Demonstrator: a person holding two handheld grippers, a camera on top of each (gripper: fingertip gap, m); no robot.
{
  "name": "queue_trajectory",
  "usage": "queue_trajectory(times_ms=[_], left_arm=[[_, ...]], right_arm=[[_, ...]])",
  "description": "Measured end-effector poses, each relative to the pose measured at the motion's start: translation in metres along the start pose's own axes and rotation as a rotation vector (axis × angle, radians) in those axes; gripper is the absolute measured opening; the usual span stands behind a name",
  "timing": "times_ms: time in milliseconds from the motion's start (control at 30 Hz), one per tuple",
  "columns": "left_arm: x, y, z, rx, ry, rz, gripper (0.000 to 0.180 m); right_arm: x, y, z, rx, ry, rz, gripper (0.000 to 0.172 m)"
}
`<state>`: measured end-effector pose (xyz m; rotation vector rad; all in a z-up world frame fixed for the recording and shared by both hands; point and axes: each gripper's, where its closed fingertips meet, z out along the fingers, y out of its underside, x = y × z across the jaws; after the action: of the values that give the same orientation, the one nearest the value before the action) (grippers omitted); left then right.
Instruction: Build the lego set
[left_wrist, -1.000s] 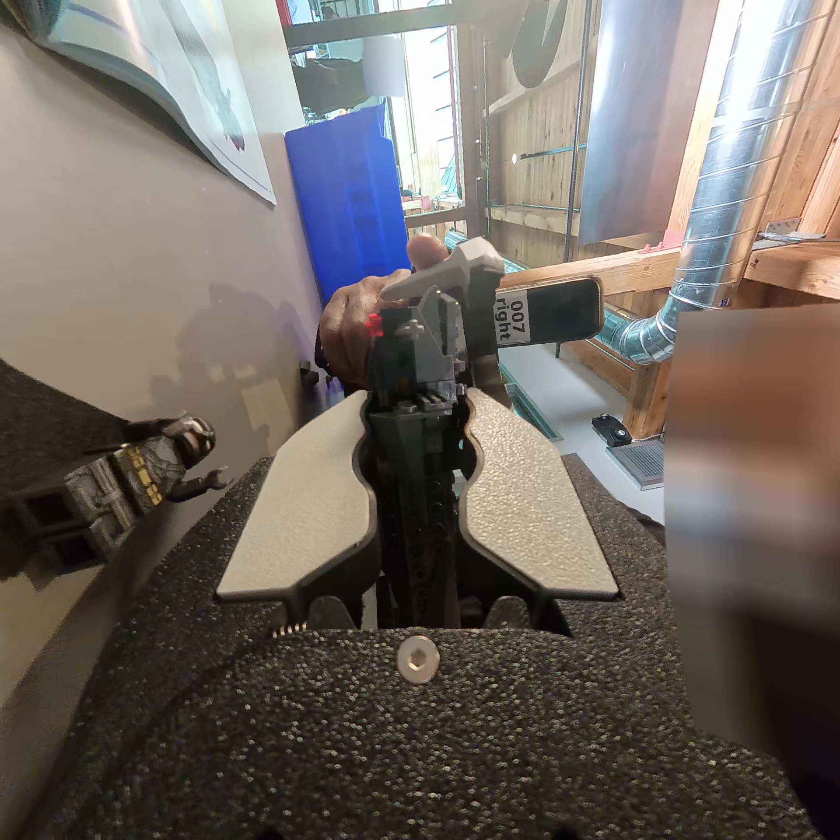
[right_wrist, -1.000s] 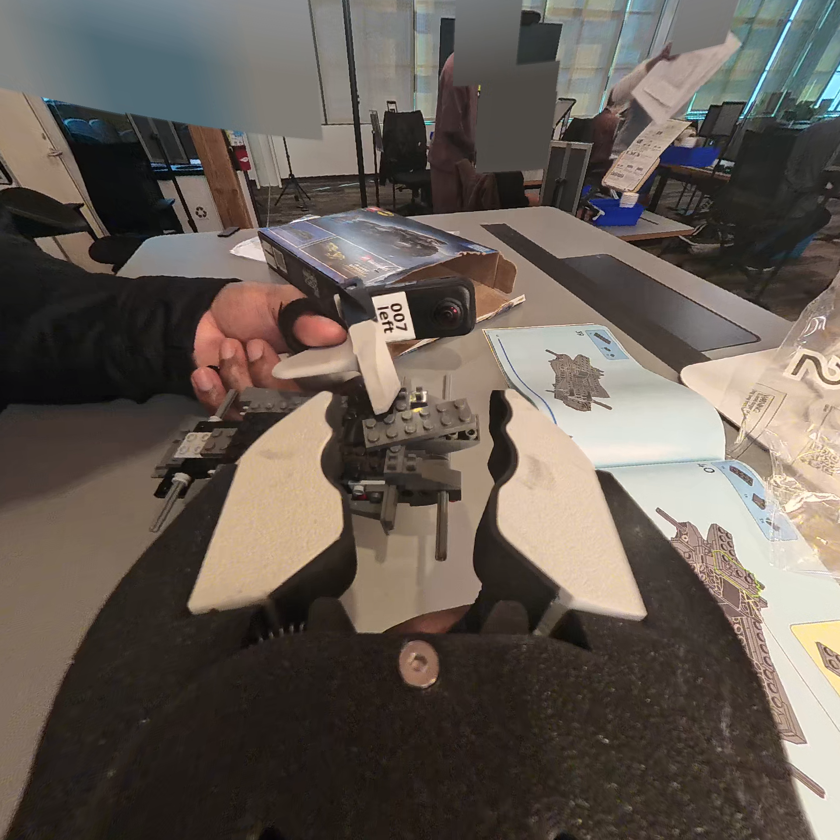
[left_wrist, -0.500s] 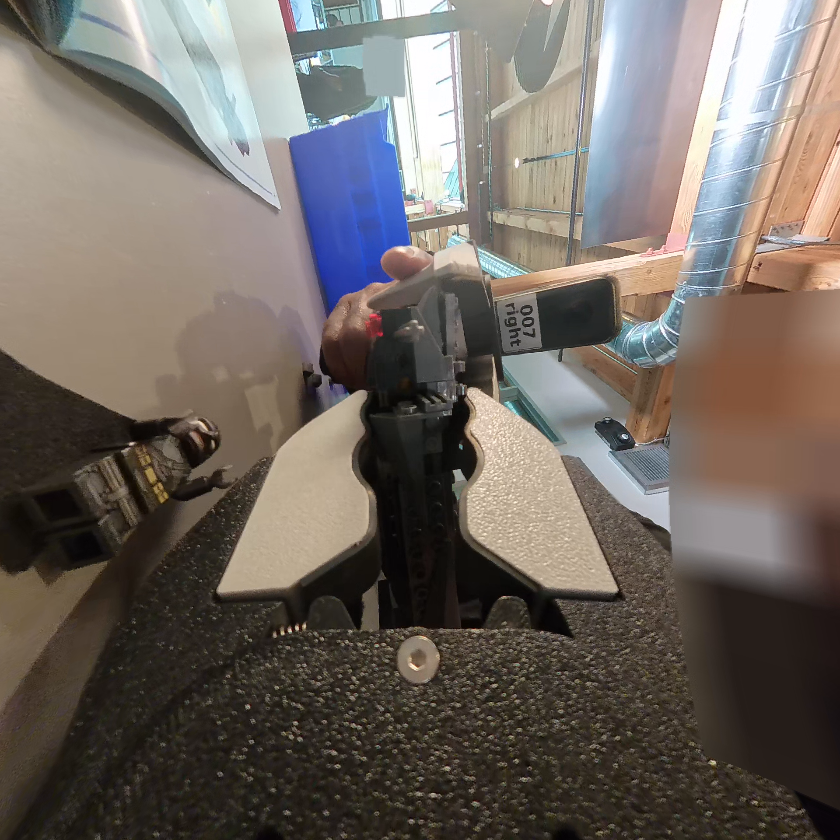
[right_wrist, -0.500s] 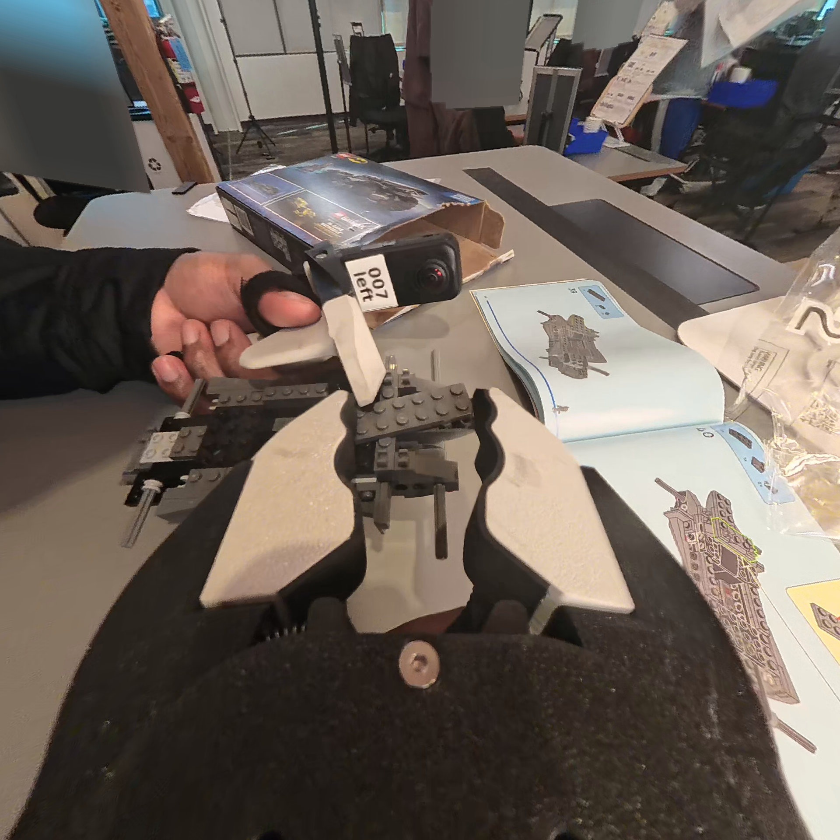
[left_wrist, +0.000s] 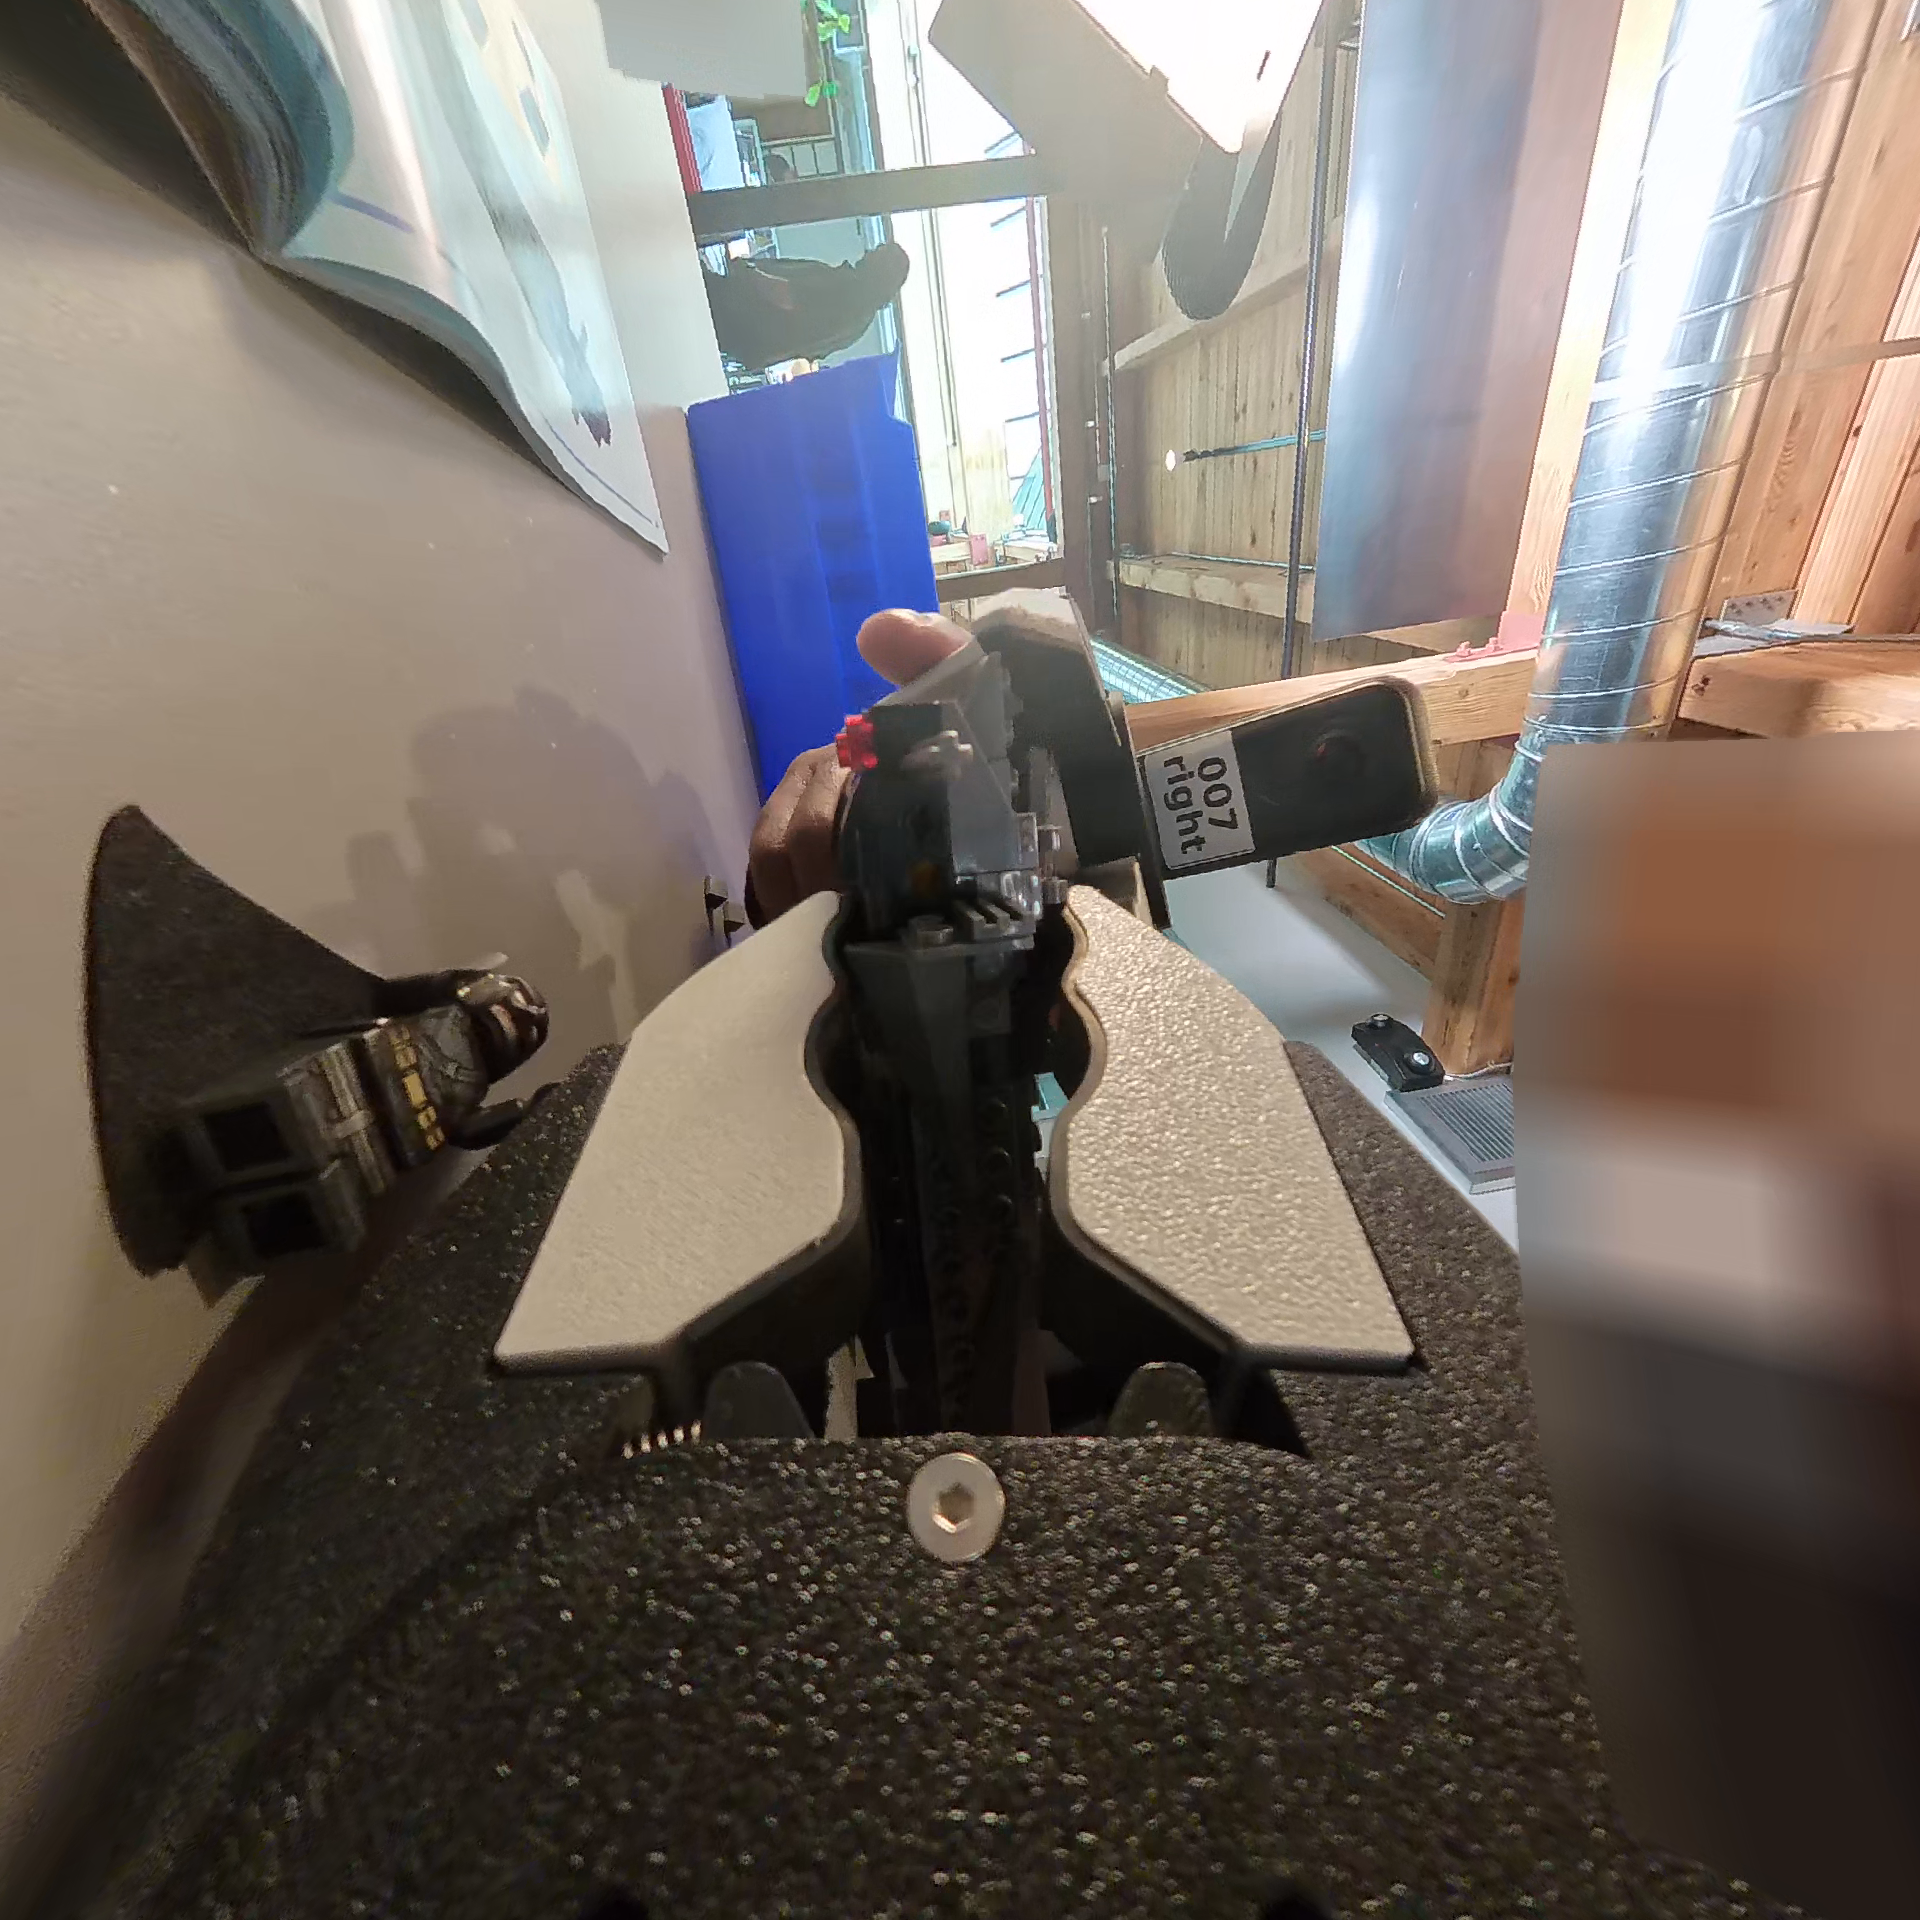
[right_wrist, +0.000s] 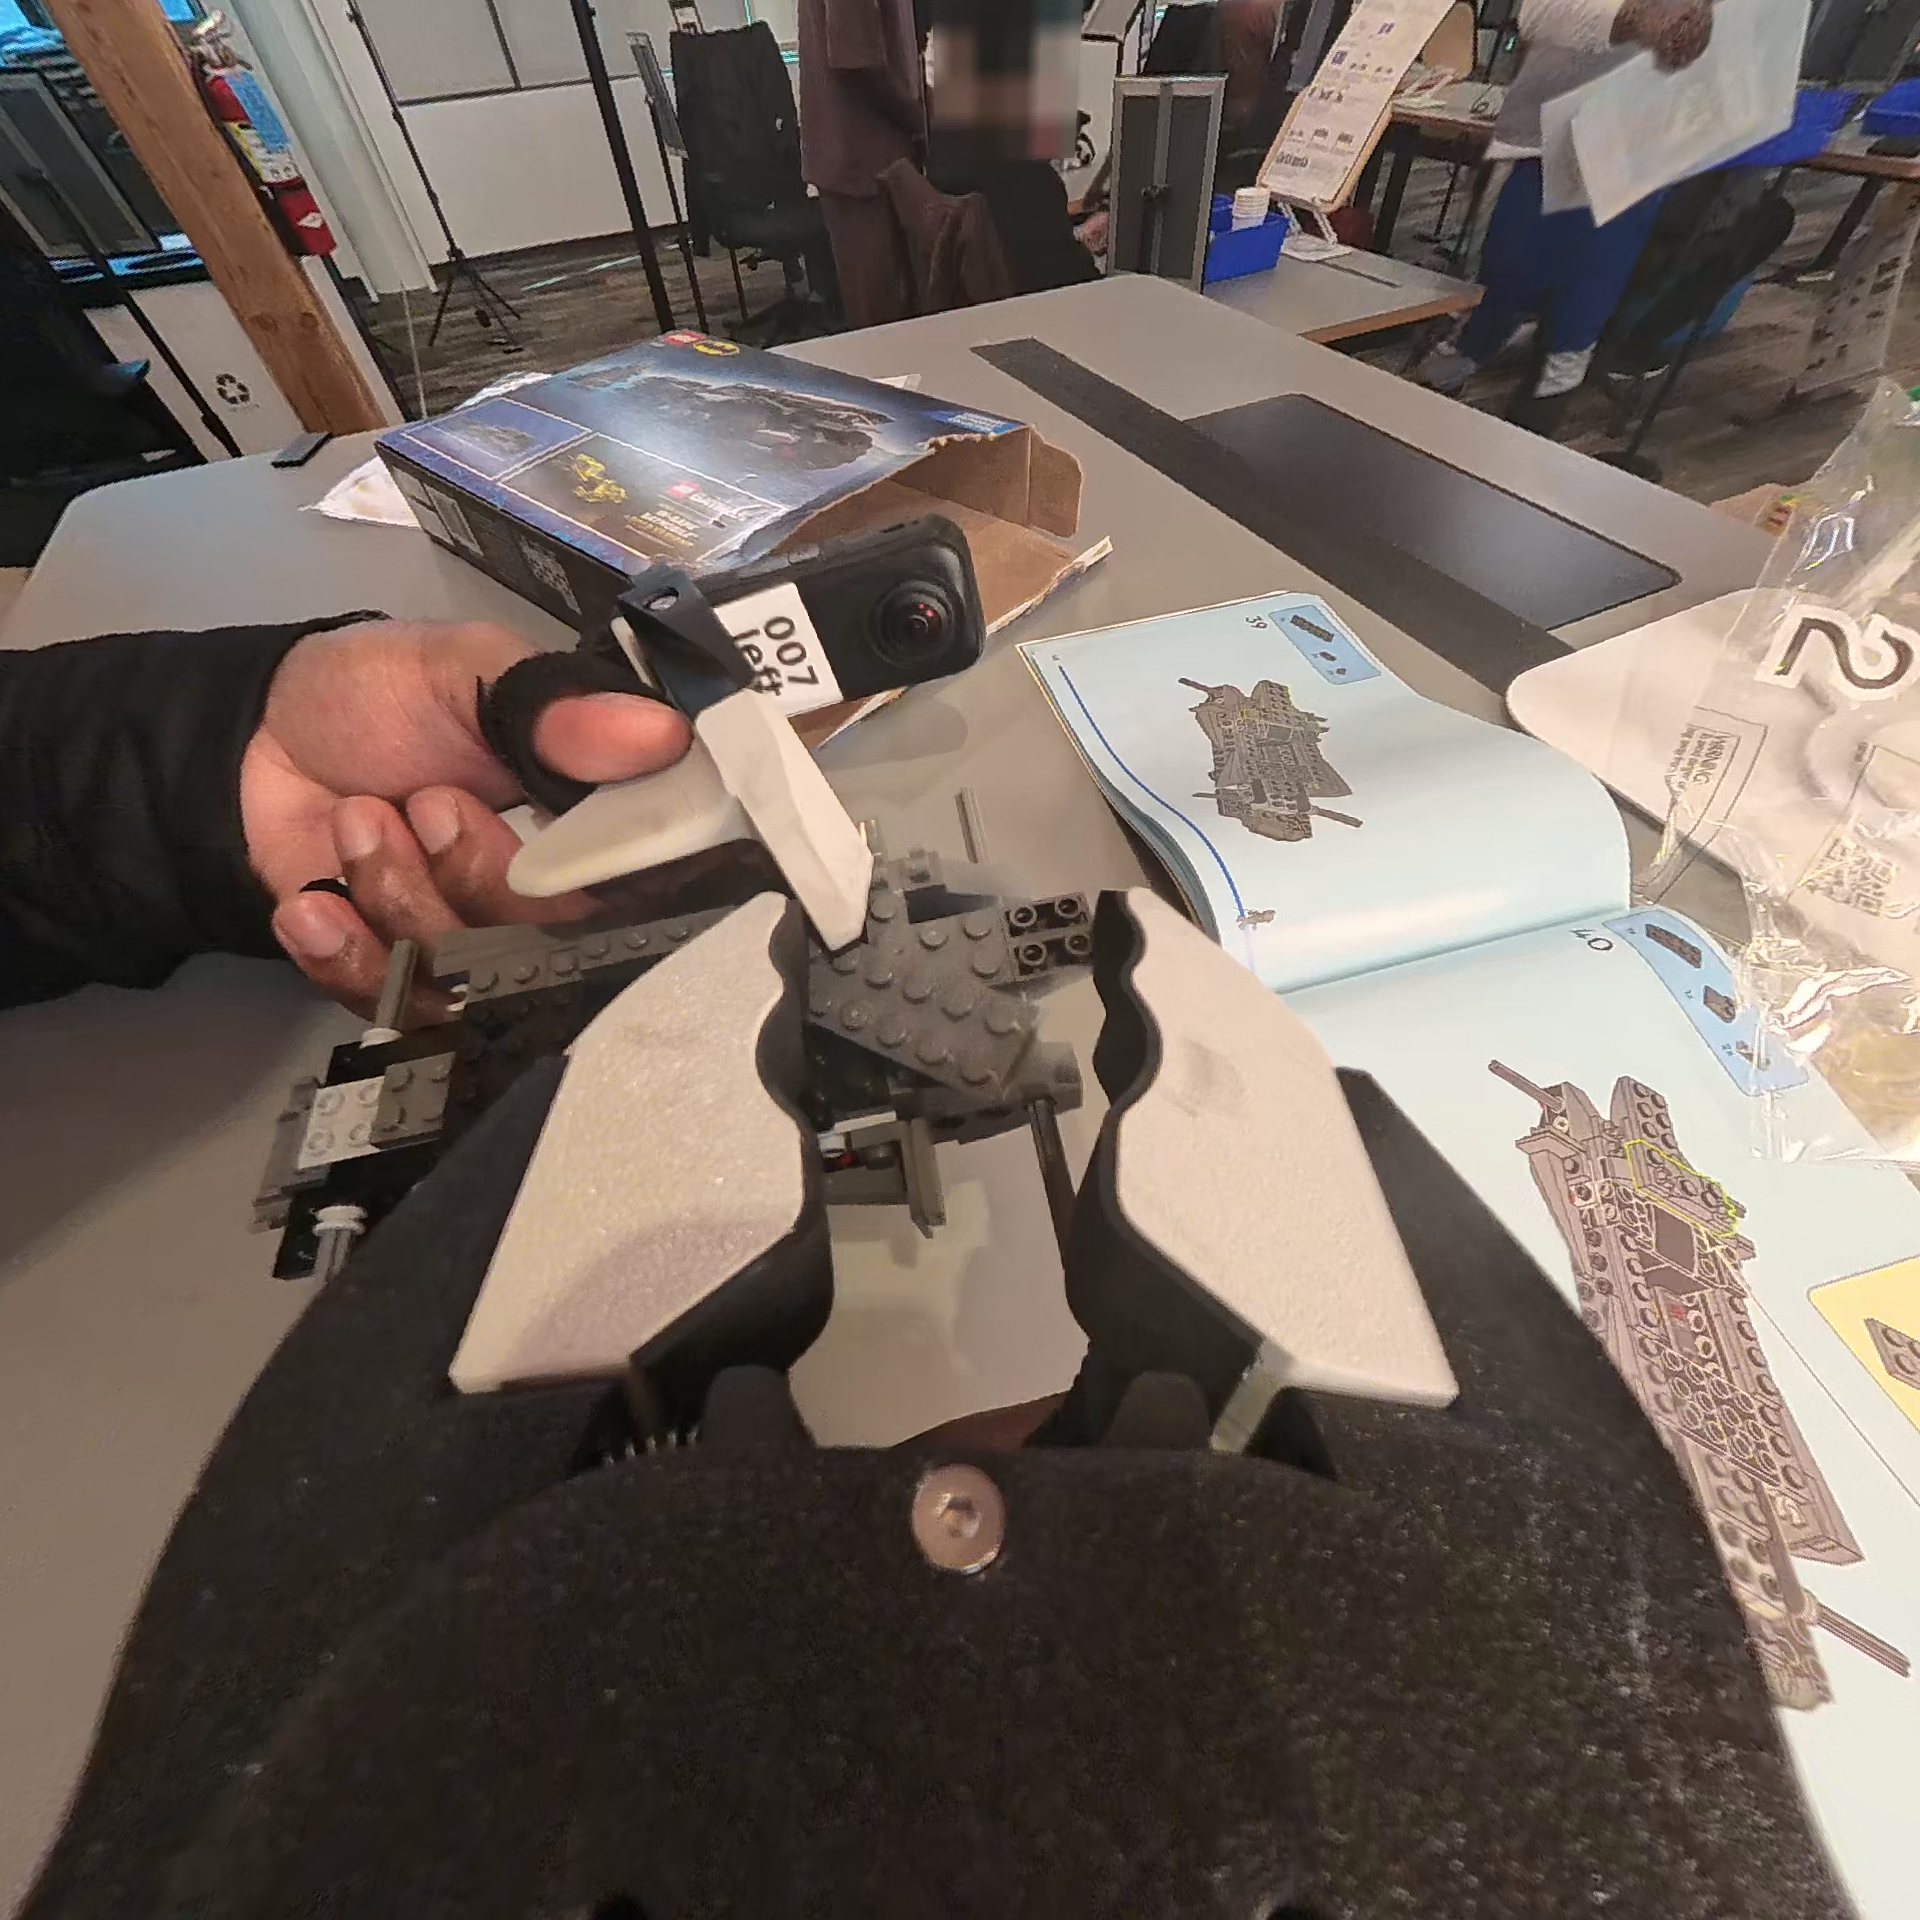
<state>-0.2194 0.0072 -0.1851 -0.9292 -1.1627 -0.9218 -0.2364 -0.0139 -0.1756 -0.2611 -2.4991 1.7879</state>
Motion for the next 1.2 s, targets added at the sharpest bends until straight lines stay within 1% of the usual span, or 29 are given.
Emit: queue_trajectory(times_ms=[367,567,633,800,1000,1100,1200], left_arm=[[0.000,0.003,0.001,-0.004,0.032,-0.066,0.035],[0.004,-0.003,-0.001,0.033,0.066,-0.090,0.035],[0.006,-0.007,-0.003,0.058,0.073,-0.078,0.035],[0.007,-0.017,-0.009,0.129,0.050,-0.035,0.035],[0.005,-0.026,-0.013,0.194,0.024,-0.011,0.035],[0.004,-0.025,-0.012,0.196,0.016,-0.008,0.035],[0.003,-0.024,-0.011,0.184,0.004,0.001,0.035]], right_arm=[[0.000,0.000,-0.001,0.009,-0.011,0.002,0.056],[-0.003,-0.009,-0.007,0.052,-0.027,-0.002,0.060],[0.000,-0.010,-0.011,0.032,-0.004,0.000,0.062],[0.015,-0.010,-0.015,-0.039,0.131,0.007,0.067],[0.009,-0.001,-0.002,-0.142,0.209,-0.015,0.073],[0.009,0.002,0.002,-0.162,0.237,-0.006,0.068],[0.012,-0.002,0.000,-0.138,0.265,-0.034,0.054]])
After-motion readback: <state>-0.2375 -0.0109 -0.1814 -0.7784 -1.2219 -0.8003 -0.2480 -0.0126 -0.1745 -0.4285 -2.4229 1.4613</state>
